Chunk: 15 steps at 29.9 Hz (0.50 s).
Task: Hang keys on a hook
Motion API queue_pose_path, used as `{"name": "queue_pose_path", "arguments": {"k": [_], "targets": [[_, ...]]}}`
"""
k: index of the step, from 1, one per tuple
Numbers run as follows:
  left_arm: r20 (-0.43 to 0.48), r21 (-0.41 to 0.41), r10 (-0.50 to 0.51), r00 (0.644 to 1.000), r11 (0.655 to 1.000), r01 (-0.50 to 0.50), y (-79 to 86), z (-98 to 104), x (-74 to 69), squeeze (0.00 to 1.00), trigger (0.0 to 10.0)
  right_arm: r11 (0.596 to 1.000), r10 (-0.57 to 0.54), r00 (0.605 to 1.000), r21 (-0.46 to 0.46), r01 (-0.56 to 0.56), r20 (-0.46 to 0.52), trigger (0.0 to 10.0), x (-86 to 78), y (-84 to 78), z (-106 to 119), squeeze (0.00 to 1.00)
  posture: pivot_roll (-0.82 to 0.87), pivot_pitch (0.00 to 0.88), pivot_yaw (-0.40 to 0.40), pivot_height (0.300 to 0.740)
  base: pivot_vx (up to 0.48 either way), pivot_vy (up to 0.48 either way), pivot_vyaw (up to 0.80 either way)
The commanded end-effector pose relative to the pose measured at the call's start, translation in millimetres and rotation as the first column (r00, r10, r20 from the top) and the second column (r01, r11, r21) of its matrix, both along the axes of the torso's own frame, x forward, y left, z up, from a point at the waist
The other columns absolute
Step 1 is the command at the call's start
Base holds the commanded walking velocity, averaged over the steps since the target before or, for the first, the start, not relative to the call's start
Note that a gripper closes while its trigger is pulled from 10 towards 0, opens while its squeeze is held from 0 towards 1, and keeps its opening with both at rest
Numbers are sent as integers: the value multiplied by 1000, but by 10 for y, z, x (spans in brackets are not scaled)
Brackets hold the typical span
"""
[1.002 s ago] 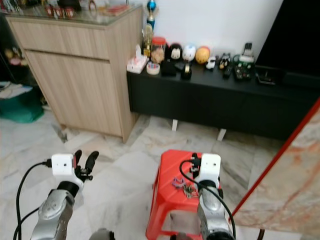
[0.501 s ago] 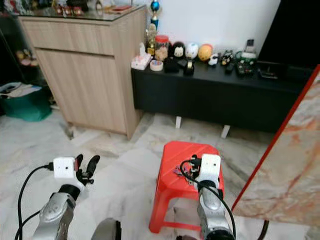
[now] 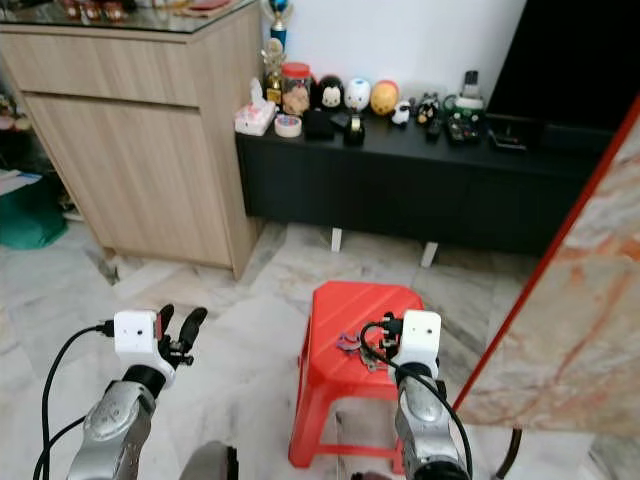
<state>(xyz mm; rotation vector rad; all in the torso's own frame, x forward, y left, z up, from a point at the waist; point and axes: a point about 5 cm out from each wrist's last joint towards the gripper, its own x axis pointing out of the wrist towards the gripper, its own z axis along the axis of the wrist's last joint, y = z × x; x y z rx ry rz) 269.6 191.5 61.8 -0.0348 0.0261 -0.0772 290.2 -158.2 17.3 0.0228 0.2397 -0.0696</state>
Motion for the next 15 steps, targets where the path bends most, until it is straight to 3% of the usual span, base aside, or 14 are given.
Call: {"name": "queue_pose_path", "arguments": {"k": [1,15], "targets": [[1,-8,-5,1000,1000,5,-18,17,13,0,10000,1000,5,1000,-3,-5,0,10000,33,4,19,0,2,0,-73,648,326,0,0],[-3,5,-14,1000,1000,14,-25,7,-1,0,10000,1000,7,1000,-4,-7,-22,10000,17,3,-21,0,4,0,-78,648,324,0,0]]}}
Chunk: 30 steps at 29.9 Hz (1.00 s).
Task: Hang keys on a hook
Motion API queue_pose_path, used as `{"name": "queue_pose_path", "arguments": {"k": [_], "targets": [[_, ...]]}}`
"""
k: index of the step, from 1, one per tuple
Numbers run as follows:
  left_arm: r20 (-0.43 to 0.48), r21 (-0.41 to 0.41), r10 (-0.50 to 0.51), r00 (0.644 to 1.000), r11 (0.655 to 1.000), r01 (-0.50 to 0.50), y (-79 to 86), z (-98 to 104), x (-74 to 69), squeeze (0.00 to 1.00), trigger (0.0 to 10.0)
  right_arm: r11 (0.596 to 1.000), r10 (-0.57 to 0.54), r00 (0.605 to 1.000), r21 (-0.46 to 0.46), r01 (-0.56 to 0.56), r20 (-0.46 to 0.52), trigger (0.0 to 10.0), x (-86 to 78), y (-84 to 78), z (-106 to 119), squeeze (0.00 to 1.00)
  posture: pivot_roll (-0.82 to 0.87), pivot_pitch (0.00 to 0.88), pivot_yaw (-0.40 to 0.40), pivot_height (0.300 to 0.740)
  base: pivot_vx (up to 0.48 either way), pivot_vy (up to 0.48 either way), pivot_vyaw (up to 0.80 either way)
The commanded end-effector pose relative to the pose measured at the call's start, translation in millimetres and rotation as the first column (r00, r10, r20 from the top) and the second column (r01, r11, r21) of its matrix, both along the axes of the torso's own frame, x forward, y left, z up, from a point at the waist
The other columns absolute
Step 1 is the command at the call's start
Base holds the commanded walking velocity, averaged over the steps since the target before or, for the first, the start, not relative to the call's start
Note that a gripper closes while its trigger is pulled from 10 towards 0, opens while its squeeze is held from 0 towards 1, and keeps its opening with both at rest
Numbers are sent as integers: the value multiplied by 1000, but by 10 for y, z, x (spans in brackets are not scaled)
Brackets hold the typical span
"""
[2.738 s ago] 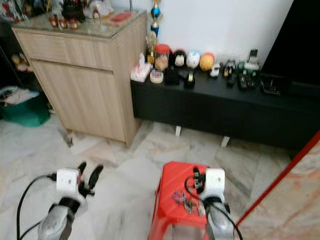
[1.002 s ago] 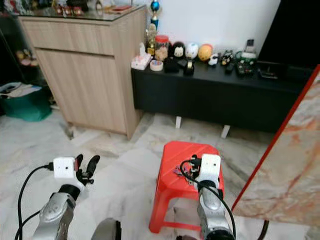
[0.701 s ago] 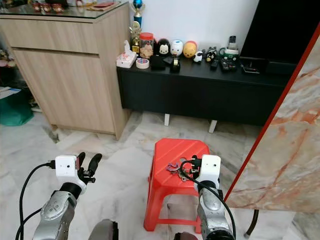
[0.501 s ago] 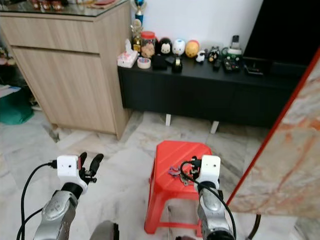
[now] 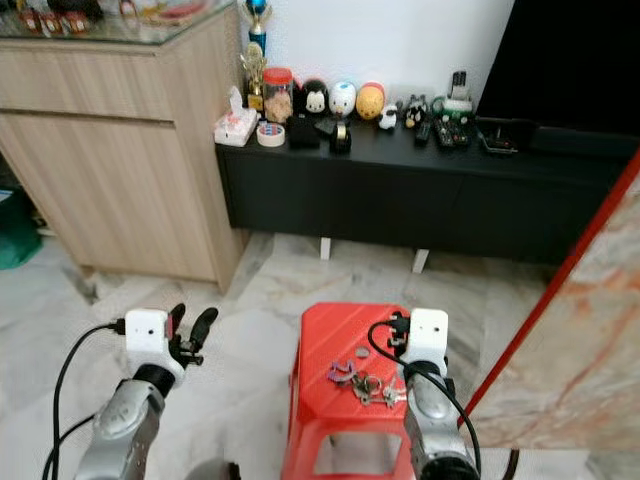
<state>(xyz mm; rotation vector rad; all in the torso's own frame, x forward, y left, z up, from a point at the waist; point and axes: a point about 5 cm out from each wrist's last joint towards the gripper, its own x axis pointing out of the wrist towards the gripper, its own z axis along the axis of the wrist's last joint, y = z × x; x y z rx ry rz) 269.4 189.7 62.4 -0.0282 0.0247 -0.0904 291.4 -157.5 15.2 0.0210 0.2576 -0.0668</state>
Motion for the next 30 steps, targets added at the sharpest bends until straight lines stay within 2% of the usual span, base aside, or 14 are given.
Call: {"name": "queue_pose_path", "arguments": {"k": [1,12,20,30], "targets": [[-6,-2,-1,1000,1000,1,-9,-3,-2,0,10000,1000,4,1000,-5,-4,-8,10000,3,-7,-5,0,4,0,-78,648,289,0,0],[-8,4,-5,1000,1000,5,-14,-9,-10,0,10000,1000,9,999,-12,-10,-34,10000,-8,-35,-42,0,3,0,-77,648,285,0,0],[-15,7,-5,1000,1000,5,-21,-32,-28,0,10000,996,92,987,0,-93,-129,10000,-60,11,-163,0,6,0,-78,648,0,0,0],[-17,5,-8,1000,1000,8,-27,-34,-31,0,10000,992,128,986,4,-128,-109,10000,-40,-14,-129,0,2,0,-79,648,0,0,80]]}}
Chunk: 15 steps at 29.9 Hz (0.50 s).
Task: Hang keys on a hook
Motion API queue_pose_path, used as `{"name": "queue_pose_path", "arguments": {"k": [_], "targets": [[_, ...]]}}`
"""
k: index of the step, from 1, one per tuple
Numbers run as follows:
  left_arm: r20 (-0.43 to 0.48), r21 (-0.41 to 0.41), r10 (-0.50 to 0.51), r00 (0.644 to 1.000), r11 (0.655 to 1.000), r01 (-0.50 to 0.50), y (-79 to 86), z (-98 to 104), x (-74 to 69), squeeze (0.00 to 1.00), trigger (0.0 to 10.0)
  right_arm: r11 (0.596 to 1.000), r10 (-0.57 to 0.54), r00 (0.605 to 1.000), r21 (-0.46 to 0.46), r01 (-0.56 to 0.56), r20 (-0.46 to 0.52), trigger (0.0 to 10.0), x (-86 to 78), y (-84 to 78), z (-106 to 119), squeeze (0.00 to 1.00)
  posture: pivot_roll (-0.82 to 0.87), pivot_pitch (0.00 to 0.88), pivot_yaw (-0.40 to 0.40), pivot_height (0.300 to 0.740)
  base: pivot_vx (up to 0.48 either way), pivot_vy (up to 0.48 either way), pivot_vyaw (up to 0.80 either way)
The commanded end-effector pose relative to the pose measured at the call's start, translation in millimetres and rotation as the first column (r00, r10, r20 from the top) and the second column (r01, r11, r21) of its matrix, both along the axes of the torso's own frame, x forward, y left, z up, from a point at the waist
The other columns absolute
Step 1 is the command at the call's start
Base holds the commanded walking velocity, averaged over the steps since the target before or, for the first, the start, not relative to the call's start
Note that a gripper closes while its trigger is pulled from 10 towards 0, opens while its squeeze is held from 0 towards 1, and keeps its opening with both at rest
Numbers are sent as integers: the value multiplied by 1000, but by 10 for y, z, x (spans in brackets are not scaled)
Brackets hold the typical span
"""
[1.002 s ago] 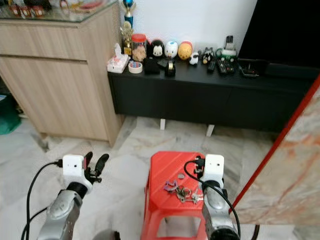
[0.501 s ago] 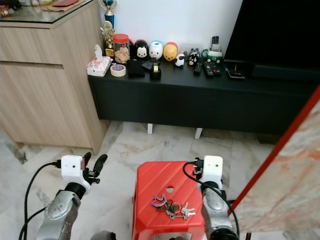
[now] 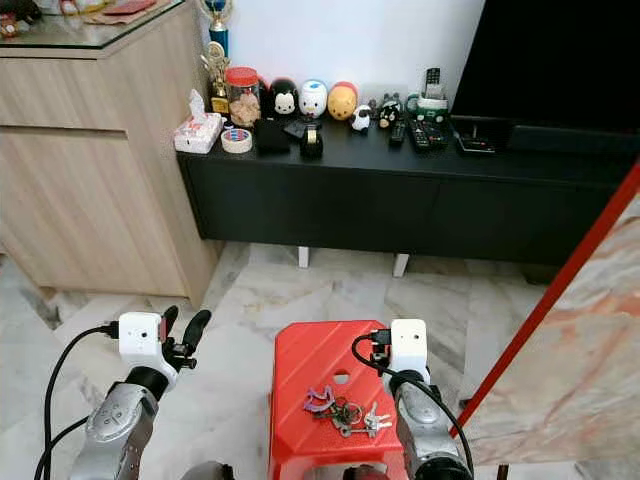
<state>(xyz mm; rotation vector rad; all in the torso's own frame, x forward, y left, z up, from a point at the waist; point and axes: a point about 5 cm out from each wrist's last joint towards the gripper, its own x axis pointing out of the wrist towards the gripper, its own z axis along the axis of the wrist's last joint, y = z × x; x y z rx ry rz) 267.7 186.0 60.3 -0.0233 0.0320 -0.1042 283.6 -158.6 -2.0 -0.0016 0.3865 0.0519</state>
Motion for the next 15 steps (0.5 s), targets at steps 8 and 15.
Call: {"name": "queue_pose_path", "arguments": {"k": [8,15], "targets": [[-13,-1,5,1000,1000,-5,4,-24,-16,0,10000,1000,-12,1000,20,12,-4,10000,13,-22,7,0,3,0,-80,648,0,0,400],[-16,0,2,1000,1000,-2,3,-27,-12,0,10000,999,-7,1000,44,6,17,10000,37,-26,40,0,0,0,-78,648,0,0,0]]}}
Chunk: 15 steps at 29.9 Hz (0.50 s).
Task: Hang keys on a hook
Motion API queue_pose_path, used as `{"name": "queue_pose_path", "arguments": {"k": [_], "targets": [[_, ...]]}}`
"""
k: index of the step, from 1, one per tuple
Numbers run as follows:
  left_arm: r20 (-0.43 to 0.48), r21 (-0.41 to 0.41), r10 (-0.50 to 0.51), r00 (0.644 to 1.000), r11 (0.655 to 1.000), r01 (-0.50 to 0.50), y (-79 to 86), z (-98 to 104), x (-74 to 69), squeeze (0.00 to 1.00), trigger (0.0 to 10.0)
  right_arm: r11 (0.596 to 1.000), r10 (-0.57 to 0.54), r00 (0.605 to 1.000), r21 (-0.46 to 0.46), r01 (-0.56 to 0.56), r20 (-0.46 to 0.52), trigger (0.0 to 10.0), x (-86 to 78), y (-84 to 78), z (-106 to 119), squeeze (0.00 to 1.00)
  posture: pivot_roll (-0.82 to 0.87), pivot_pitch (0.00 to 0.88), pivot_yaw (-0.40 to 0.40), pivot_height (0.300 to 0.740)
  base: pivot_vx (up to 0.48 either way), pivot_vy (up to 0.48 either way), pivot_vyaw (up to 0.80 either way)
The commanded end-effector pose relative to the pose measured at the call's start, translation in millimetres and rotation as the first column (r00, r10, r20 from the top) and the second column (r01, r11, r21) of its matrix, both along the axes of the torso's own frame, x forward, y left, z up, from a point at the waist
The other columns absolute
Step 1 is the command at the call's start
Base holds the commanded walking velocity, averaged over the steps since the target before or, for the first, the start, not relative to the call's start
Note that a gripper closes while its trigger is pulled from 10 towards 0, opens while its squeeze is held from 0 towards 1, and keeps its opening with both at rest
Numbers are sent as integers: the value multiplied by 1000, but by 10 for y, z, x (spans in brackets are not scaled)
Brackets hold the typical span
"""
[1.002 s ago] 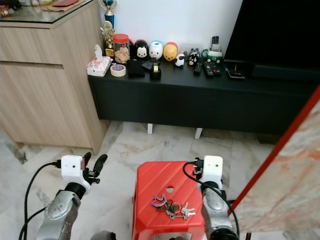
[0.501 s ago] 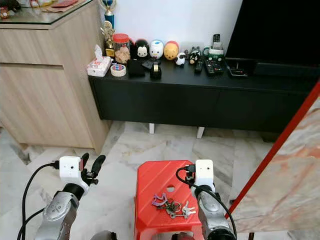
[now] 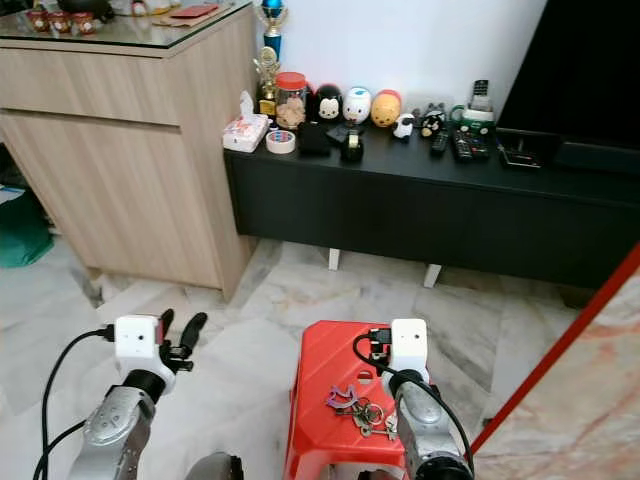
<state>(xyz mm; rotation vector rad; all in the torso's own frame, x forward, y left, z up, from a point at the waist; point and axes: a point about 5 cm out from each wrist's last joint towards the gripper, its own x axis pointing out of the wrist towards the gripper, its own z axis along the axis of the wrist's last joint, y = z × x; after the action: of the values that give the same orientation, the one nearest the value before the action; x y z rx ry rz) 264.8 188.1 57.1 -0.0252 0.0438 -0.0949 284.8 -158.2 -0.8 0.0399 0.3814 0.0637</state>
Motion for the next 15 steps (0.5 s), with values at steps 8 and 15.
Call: {"name": "queue_pose_path", "arguments": {"k": [8,15], "targets": [[-3,-1,-16,1000,1000,16,-41,8,28,0,10000,1000,16,1000,-15,-16,1,10000,31,-9,23,0,-2,0,-77,609,0,0,0],[-5,2,-16,1000,1000,16,-39,1,28,0,10000,989,71,985,-114,-89,-156,10000,-68,-18,-155,0,3,0,-80,594,0,0,0]]}}
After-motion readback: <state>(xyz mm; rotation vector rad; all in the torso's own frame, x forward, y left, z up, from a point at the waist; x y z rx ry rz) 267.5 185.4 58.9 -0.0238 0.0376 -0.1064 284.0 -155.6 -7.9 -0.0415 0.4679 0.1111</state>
